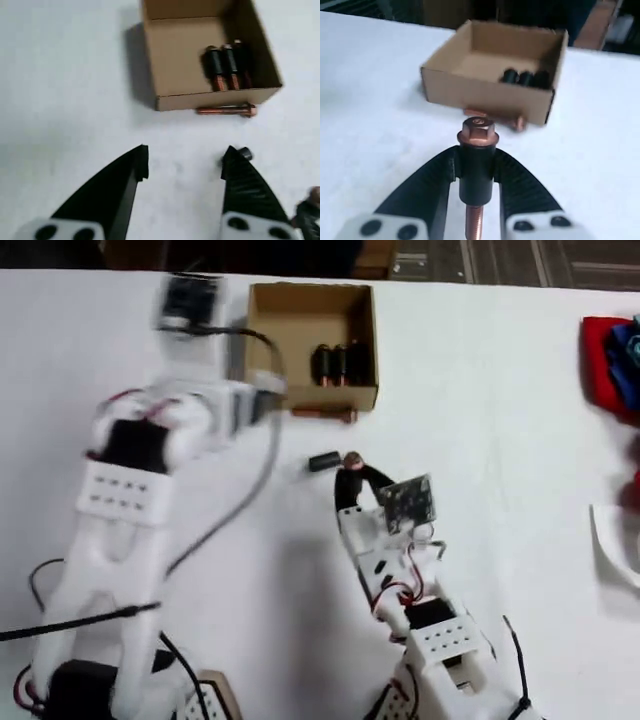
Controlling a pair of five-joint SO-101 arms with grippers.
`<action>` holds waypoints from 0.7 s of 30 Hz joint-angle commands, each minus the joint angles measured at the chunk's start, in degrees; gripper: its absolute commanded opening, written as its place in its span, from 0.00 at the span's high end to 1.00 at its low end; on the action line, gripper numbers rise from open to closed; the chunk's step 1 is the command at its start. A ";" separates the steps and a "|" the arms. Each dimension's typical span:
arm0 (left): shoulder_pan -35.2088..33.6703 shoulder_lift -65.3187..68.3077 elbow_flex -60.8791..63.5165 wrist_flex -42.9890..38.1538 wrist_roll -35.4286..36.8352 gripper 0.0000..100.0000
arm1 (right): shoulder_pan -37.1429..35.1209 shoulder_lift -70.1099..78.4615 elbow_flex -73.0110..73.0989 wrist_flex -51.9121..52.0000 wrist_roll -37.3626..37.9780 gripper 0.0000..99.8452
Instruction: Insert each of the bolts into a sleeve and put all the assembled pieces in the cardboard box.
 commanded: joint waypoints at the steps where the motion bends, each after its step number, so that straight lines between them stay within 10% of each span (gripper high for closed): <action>1: -8.00 -0.26 3.03 -1.67 -0.09 0.76 | 3.38 -1.71 -10.46 10.86 -9.05 0.98; 7: -12.75 -0.26 13.49 -10.29 -0.44 0.98 | 4.44 1.80 -32.53 28.62 -9.93 0.98; 21: -12.66 -0.26 34.15 -33.41 -0.18 0.95 | 5.05 66.77 -109.80 50.59 -8.26 0.98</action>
